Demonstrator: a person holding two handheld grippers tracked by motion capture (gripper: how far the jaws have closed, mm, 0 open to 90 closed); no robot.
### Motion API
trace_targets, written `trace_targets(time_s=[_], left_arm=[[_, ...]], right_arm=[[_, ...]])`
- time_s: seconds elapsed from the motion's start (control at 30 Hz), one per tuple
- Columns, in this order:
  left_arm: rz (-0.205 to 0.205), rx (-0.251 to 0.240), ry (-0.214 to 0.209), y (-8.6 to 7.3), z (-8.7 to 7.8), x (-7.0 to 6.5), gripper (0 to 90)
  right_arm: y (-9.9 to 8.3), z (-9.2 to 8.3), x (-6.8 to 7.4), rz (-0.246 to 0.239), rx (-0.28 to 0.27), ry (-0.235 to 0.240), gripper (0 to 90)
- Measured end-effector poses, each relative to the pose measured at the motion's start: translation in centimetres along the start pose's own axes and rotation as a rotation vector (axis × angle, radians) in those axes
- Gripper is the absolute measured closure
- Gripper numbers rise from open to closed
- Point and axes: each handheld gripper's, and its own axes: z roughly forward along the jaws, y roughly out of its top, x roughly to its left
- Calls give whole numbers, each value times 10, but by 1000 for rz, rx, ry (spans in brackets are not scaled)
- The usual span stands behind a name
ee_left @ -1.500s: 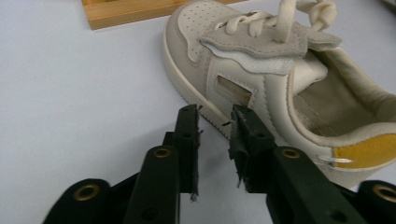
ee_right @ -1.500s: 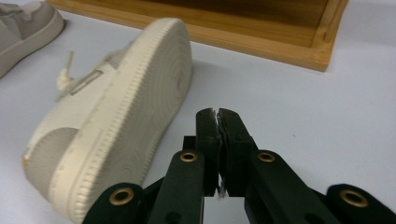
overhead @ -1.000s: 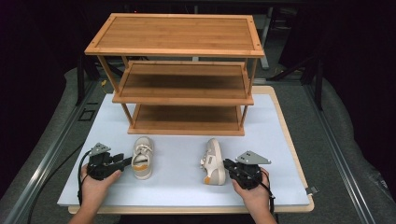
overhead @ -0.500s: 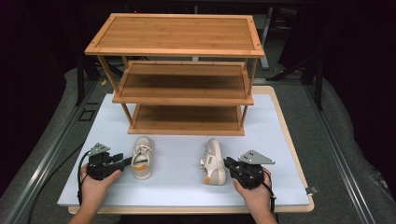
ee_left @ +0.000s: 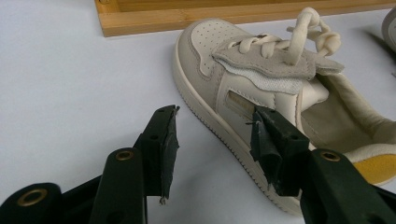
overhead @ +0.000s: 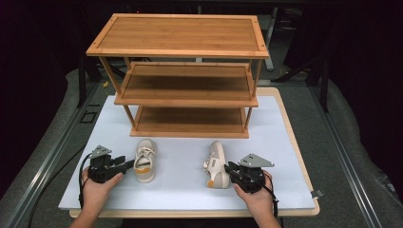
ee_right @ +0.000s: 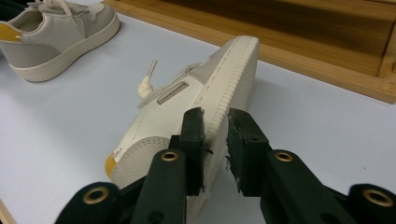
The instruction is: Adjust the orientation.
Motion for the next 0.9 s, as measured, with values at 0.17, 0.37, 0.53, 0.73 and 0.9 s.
trace_targets(time_s=[0.17, 0.37, 0.53, 0.73, 0.9], left_arm=[[-3, 0, -1, 0, 0, 0, 502], [-5, 0, -1, 0, 0, 1, 500], [-5, 0, -1, 0, 0, 1, 499], [-6, 0, -2, 0, 0, 1, 500], [-4, -1, -2, 0, 0, 1, 500]], right_arm=[[0, -2, -3, 32, -14, 28, 685], [0, -1, -3, 24, 4, 24, 724], [-1, -3, -6, 28, 10, 11, 746], [0, -6, -7, 12, 25, -39, 772], [-1, -7, -8, 0, 34, -94, 800]])
